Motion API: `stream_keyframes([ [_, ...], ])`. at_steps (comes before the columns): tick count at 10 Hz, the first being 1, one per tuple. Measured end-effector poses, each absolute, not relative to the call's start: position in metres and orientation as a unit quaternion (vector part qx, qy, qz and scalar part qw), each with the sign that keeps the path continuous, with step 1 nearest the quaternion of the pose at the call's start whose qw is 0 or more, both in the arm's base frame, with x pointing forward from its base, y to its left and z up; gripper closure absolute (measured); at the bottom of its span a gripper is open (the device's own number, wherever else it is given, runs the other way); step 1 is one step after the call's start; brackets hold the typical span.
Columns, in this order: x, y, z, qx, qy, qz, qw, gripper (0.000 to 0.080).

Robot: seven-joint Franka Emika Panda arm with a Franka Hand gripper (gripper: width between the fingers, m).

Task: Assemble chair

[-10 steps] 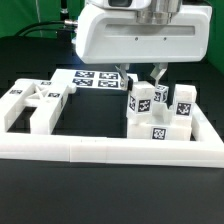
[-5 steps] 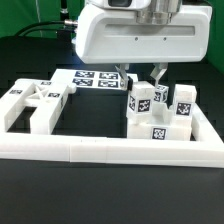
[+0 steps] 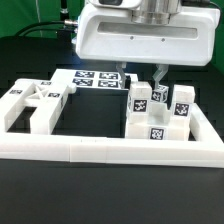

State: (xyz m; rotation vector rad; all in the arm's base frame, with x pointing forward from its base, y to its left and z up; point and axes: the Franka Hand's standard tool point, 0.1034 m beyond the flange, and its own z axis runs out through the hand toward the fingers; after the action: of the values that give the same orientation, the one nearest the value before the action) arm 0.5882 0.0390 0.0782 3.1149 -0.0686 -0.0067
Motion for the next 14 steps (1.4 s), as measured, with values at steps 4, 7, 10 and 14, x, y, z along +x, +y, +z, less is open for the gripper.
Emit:
stream_keyframes([
  [4, 0.591, 0.040, 0.078, 0.974, -0.225, 0.013, 0.010, 0.0515],
  [7, 0.592, 0.032, 0.079, 0.947, -0.320, 0.017, 0.013, 0.0515],
  [10, 0.592, 0.031, 0.079, 0.945, -0.327, 0.017, 0.013, 0.0307],
  [14, 0.589, 0.041, 0.072, 0.944, -0.329, 0.037, 0.012, 0.0152],
])
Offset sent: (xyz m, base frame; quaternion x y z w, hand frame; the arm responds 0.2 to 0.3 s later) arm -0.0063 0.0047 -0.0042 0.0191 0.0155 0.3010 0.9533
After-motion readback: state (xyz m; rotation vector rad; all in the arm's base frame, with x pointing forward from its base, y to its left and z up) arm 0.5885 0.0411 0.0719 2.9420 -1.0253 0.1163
